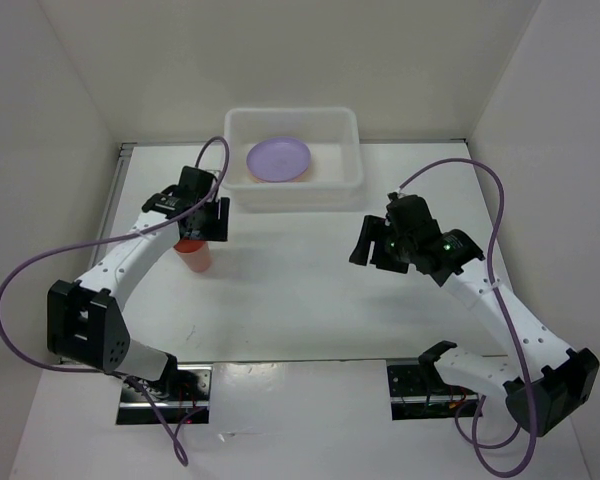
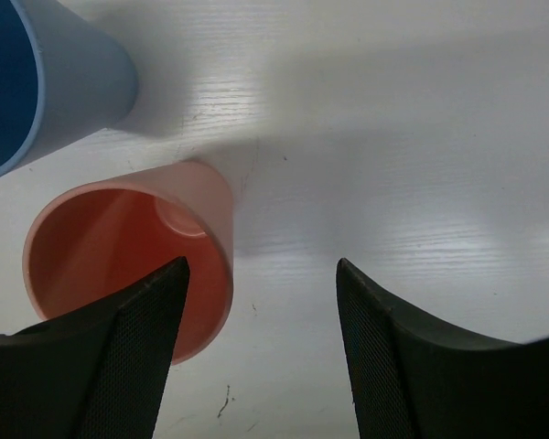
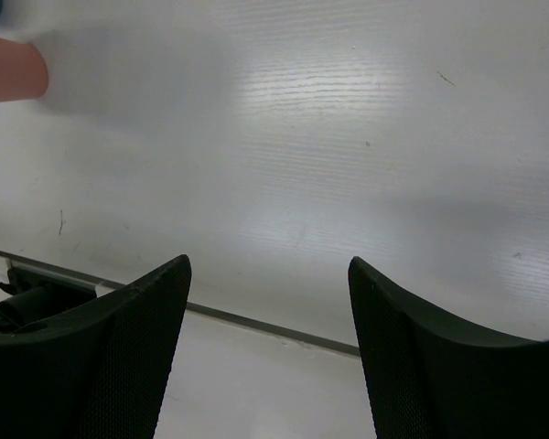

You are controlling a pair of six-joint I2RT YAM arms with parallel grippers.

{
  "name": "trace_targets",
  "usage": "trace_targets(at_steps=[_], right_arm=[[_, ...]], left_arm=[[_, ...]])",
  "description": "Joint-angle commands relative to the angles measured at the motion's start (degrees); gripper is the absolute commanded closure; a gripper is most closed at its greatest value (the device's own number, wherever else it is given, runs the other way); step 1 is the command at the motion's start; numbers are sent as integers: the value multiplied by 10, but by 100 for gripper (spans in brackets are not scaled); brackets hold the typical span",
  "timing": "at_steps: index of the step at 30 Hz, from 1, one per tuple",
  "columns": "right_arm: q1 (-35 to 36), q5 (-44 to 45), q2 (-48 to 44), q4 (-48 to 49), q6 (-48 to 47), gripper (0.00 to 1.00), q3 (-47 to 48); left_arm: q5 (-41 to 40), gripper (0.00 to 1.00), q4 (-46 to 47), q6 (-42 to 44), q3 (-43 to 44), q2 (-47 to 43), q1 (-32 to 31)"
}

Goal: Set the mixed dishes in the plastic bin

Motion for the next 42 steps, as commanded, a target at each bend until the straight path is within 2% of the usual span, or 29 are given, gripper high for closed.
trace_targets(at_steps=[1, 3, 6, 7, 8, 10, 11, 15, 18, 21, 25, 26, 27, 30, 31, 33, 34, 35, 36, 42], right_arm=[[-7, -13, -10, 35, -17, 25, -4], [-12, -13, -10, 35, -17, 25, -4], [-12, -13, -5, 35, -17, 25, -4], [-12, -13, -5, 35, -17, 25, -4], [-12, -13, -5, 35, -17, 25, -4], [-12, -18, -5, 35, -17, 25, -4], [-12, -18, -5, 35, -17, 25, -4], [-12, -12, -5, 35, -17, 25, 2], [-27, 0, -10, 35, -17, 25, 2], [-50, 41, -36, 29, 8, 25, -6], [-117, 68, -108, 29, 25, 25, -30], [-136, 68, -117, 24, 31, 23, -35], [-142, 68, -122, 24, 31, 22, -46], [-143, 68, -115, 16, 42, 20, -51], [-143, 68, -115, 16, 42, 20, -51], [-143, 63, -122, 16, 55, 20, -57], [-143, 63, -128, 16, 55, 20, -57], [-143, 63, -141, 16, 64, 20, -57], [-143, 63, -149, 16, 69, 20, -62], [-148, 70, -168, 11, 80, 20, -62]], left_arm=[[4, 28, 8, 10, -3, 20, 11], [-2, 28, 8, 10, -3, 26, 11], [-7, 33, 8, 10, -3, 36, 16], [-7, 39, 8, 10, -3, 43, 21], [-7, 57, 8, 10, -3, 43, 21], [-1, 71, 8, 10, -3, 55, 21], [-1, 81, 8, 10, -3, 55, 21], [9, 100, -11, 10, 5, 55, 21], [56, 100, -42, 10, 35, 35, -4], [89, 100, -72, -10, 123, 8, -47], [90, 100, -107, -16, 303, 31, -92], [90, 100, -117, -16, 340, 62, -92], [84, 100, -123, -10, 417, 84, -98], [84, 100, -158, 1, 544, 192, -105], [77, 100, -175, 7, 634, 221, -105], [72, 100, -204, 12, 743, 325, -113], [72, 100, -249, 12, 811, 365, -119], [67, 100, -275, 17, 891, 456, -119], [67, 100, -275, 12, 990, 475, -125], [92, 100, -149, -15, 991, 544, -118]])
